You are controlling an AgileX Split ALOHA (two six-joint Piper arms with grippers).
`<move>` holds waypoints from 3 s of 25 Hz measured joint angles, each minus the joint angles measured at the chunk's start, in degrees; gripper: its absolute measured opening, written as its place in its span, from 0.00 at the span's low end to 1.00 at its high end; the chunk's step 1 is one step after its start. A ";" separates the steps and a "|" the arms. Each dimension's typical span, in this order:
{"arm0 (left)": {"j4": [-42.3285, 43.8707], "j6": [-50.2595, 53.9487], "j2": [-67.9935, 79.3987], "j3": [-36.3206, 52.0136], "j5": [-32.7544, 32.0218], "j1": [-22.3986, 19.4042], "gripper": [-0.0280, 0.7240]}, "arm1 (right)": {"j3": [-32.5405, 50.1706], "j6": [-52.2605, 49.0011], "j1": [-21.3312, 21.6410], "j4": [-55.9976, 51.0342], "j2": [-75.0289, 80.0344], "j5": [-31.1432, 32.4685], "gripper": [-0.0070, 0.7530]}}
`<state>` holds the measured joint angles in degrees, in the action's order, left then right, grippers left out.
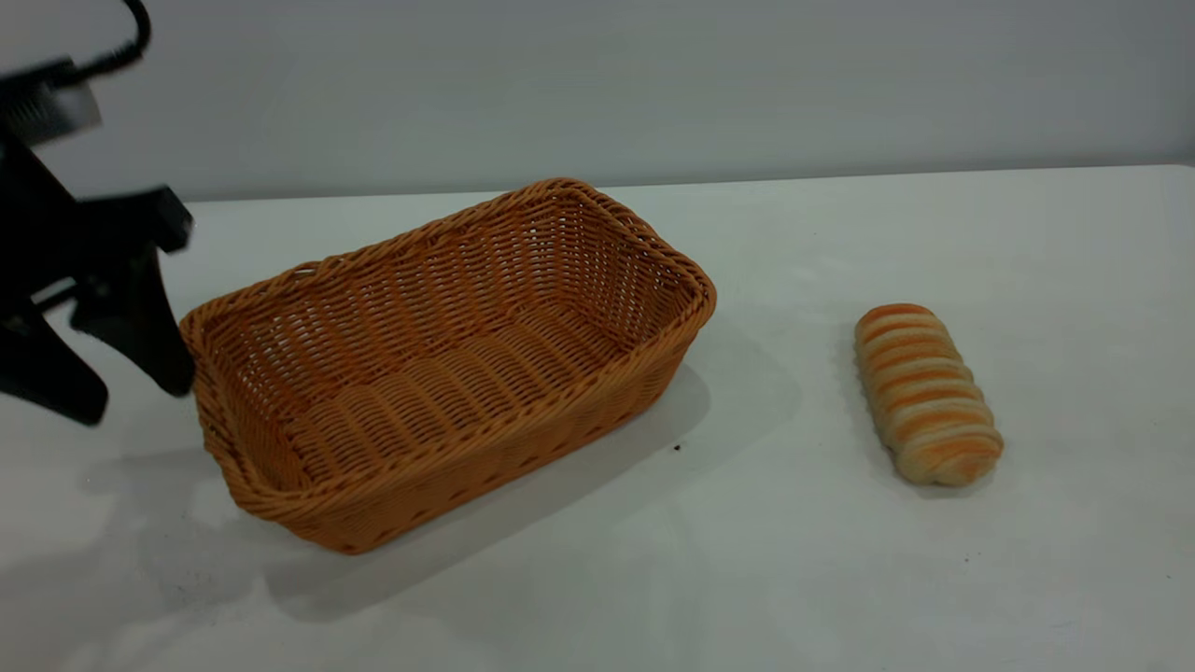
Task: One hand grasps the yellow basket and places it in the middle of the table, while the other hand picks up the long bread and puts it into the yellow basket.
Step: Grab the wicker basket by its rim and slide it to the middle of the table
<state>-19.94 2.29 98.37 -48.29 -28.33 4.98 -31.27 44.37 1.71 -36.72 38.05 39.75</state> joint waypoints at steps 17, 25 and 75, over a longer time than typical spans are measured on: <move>-9.36 0.25 4.38 -0.05 8.05 0.07 0.71 | 0.00 0.10 0.00 0.00 0.00 0.00 0.56; -12.08 -0.13 10.82 -0.11 10.24 0.07 0.71 | 0.00 0.10 0.00 0.07 0.00 0.00 0.56; -5.77 -11.31 29.88 -31.72 -10.12 0.29 0.17 | 0.00 0.10 0.00 0.91 0.00 0.46 0.56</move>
<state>-25.71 -9.02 128.26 -80.00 -38.45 5.27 -31.27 44.48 1.71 -35.80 38.05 40.21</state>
